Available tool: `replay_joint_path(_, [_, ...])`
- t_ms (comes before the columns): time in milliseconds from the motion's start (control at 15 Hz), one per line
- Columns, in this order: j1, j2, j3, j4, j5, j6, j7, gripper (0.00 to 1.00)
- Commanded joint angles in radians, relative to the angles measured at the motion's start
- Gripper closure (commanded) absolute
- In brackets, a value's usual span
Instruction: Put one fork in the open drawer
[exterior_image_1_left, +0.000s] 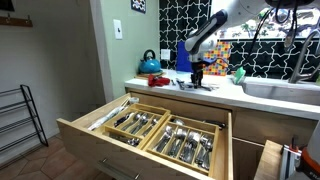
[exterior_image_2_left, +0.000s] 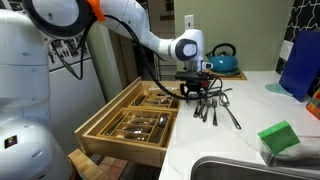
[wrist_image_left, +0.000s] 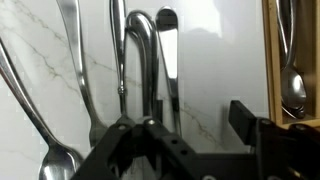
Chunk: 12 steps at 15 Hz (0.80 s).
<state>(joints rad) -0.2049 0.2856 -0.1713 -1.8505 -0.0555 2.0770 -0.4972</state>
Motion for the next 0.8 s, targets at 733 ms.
replay_joint_path(733, [-0.03, 0.057, 0.038, 0.049, -0.008, 0.009, -0.06, 0.61])
